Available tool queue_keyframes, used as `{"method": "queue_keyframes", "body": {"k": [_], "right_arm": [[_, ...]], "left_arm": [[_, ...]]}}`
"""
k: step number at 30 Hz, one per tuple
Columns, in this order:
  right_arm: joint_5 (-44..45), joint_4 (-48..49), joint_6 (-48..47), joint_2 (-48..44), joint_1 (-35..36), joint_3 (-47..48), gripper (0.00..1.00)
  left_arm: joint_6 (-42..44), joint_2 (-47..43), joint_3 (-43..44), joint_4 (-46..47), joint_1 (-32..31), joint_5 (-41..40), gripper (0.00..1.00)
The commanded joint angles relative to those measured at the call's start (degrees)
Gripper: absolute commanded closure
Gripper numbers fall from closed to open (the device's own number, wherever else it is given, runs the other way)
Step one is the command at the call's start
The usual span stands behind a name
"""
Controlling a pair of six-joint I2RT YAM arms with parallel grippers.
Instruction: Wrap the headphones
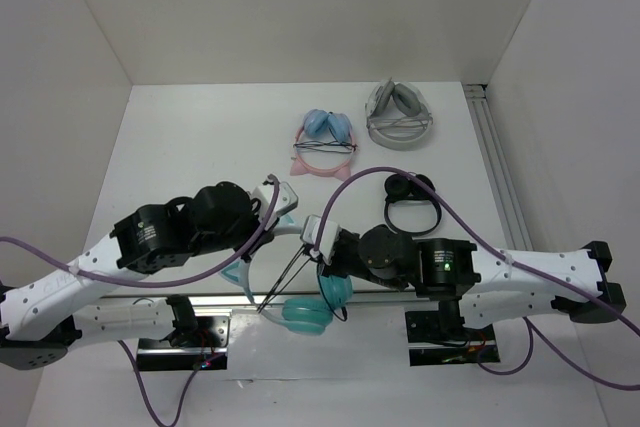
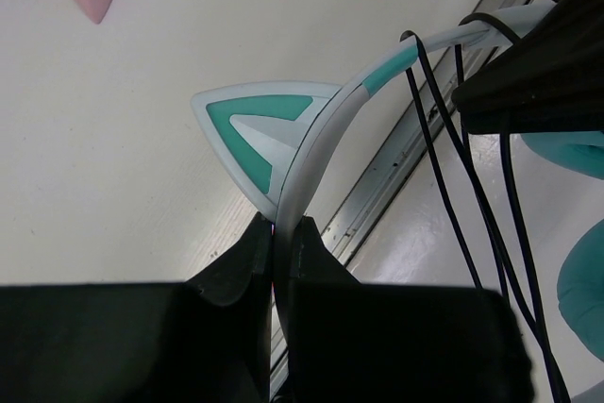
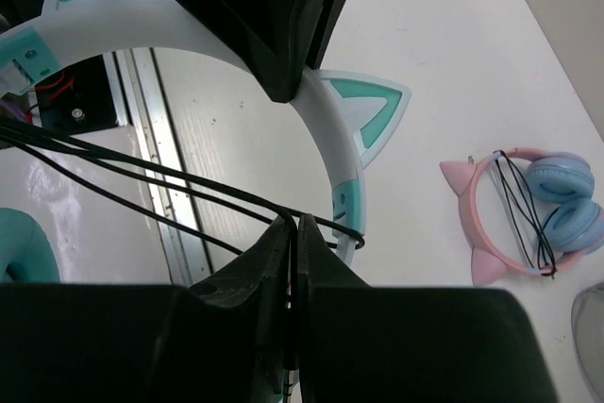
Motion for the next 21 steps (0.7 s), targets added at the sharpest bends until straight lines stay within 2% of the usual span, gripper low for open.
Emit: {"method": "queue_keyframes", "body": {"k": [1,12,14,16,18,21], "right_arm": [[4.25,1.74,-0.78,-0.57,-1.22,0.23,0.91],[14.87,4.37,-1.31,-2.24,-1.22,-2.76,0.95],[16.63,6.82,-1.92,-2.24,-1.22,-3.63,0.95],[18.48,7.36,-1.93,-1.63,-1.22,-4.25,0.89],[19.54,10.68,-3.07,-1.62,-1.22,-4.78,0.89],[22.1,15.53,-6.58,-1.62,-1.74,-7.33,0.94]], "left_arm": [[-0.29,-2.11,2.59,-2.66,-0.55,3.57,1.0],[-0.29,-3.17,3.11,-3.72,-0.55,4.09,1.0],[-0.29,-3.17,3.64,-4.25,-0.55,4.09,1.0],[-0.29,-3.17,3.64,-4.25,-0.55,4.62,1.0],[0.23,-3.17,3.12,-4.25,-0.55,5.14,1.0],[0.23,-3.17,2.59,-4.25,-0.55,6.29,1.0]]}}
